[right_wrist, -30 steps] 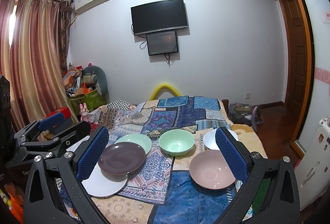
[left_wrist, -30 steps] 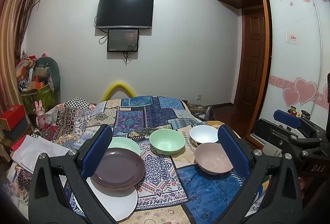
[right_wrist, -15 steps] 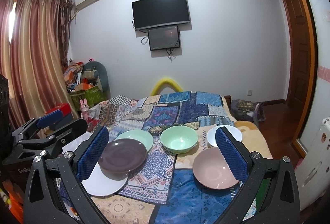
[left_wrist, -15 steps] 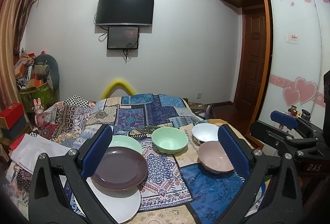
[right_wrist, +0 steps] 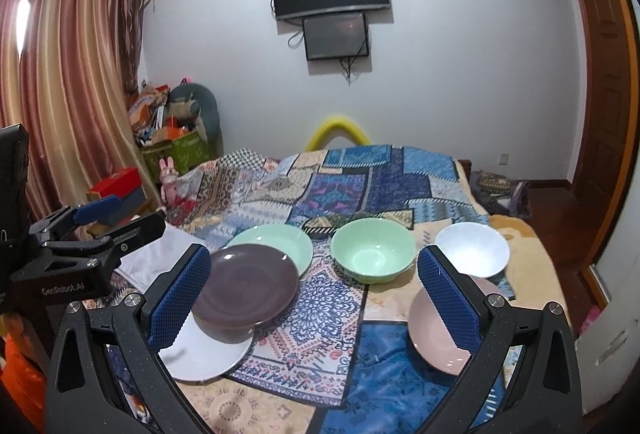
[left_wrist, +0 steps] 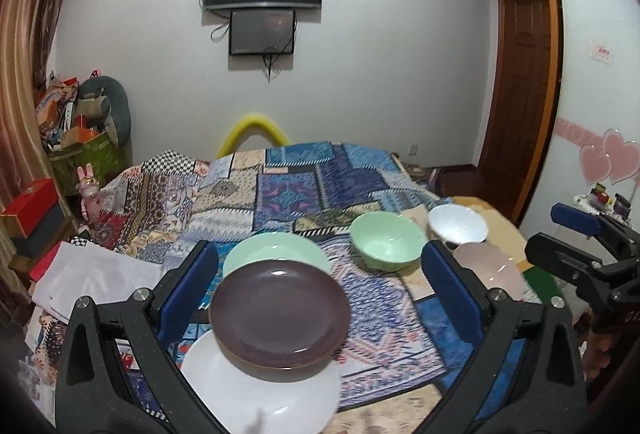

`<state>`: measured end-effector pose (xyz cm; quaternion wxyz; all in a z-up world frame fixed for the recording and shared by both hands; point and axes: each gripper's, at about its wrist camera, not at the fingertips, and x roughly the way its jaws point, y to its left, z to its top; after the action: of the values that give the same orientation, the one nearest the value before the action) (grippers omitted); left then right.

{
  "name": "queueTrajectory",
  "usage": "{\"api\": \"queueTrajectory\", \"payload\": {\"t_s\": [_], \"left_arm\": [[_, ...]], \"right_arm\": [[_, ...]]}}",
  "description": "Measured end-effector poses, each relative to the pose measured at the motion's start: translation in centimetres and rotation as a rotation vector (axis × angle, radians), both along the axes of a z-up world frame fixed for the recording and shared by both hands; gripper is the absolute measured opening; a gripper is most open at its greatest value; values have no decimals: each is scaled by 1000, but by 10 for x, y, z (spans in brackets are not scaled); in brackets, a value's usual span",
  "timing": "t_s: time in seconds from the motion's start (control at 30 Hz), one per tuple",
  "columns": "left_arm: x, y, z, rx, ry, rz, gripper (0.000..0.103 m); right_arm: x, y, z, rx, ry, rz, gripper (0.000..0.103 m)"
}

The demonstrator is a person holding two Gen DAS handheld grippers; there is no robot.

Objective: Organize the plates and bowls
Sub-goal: 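Grasp the dark brown plate at opposite rims with both grippers and lift, then carry the dark brown plate with both grippers toward the pink bowl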

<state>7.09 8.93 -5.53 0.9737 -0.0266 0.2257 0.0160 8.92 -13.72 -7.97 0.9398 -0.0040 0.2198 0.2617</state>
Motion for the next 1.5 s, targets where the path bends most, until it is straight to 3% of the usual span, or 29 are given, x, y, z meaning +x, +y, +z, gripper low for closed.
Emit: {"api": "queueTrajectory", "payload": {"t_s": [0.2,0.4,0.53,0.83,1.07,1.3,1.5], "left_arm": [[27,37,-23,-43,75,0,82],[56,74,-49,-85,162,4,65],[77,102,-72,-143,235,13,60],[104,137,-123,-121,345,79,51],[114,152,-155,-140,434,44,40],[126,156,-170,-172,482,4,29],[134,158,-180,-208,527,-18,25]], "right_arm": [[23,24,-17,-29,41,16,102],[45,48,-38,-66,100,31,93],[61,64,-53,-91,147,46,84],[84,92,-88,-151,249,75,71],[103,105,-114,-178,339,88,56],[119,108,-133,-153,438,102,46],[121,110,-142,-139,491,112,40]]}}
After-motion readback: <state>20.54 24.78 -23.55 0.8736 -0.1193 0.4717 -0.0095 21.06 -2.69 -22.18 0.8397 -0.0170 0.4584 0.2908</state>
